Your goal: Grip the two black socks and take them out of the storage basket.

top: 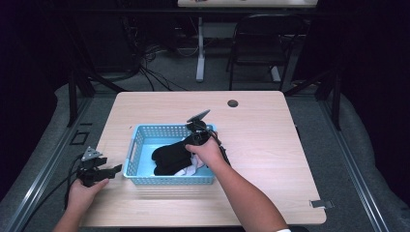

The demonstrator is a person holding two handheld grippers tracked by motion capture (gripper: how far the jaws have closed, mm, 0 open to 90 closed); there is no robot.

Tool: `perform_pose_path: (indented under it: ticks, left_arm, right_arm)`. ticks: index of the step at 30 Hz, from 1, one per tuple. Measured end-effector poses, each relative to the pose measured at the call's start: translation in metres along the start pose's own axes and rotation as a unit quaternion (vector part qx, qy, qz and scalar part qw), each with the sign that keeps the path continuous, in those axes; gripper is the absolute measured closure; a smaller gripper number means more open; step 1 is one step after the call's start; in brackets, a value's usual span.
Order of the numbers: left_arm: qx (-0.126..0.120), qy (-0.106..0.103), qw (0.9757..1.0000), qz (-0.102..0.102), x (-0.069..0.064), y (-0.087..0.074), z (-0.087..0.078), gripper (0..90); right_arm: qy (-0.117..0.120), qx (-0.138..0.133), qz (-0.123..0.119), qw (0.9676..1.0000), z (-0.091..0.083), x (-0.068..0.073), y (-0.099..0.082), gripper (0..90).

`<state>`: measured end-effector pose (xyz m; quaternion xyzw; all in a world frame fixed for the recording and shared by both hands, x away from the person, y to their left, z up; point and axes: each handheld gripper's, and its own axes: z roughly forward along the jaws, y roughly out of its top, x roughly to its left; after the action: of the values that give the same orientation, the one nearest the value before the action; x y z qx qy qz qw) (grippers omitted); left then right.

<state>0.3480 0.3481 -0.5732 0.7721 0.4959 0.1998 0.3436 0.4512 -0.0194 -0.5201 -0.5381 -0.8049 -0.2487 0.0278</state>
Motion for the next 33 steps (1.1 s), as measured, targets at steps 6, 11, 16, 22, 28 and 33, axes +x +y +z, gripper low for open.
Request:
perform_pose_path:
  ticks: [6,11,16,22,28,33]
  left_arm:
    - [-0.001,0.001,1.0,0.0,0.0,0.0,0.0,25.9]
    - [-0.002,0.002,1.0,-0.001,-0.001,0.0,0.0,25.9]
    - [-0.001,0.002,1.0,-0.001,-0.001,0.0,0.0,26.0]
    - [-0.001,0.002,1.0,0.0,-0.001,0.0,0.0,25.9]
    - [-0.002,0.002,1.0,-0.001,0.0,0.0,0.0,25.9]
    - [-0.002,0.002,1.0,-0.001,0.0,0.0,-0.001,25.9]
  right_arm:
    - [-0.017,-0.025,-0.033,0.999,-0.007,0.009,-0.002,80.2]
    - [-0.018,-0.033,-0.045,0.9983,-0.009,0.012,-0.003,84.8]
    - [-0.012,-0.04,-0.052,0.9978,-0.011,0.016,-0.004,86.4]
    - [-0.001,-0.047,-0.063,0.9969,-0.018,0.023,-0.005,86.9]
    - [0.011,-0.065,-0.087,0.994,-0.032,0.037,-0.002,87.1]
    - [0.015,-0.07,-0.109,0.9915,-0.043,0.047,0.0,87.1]
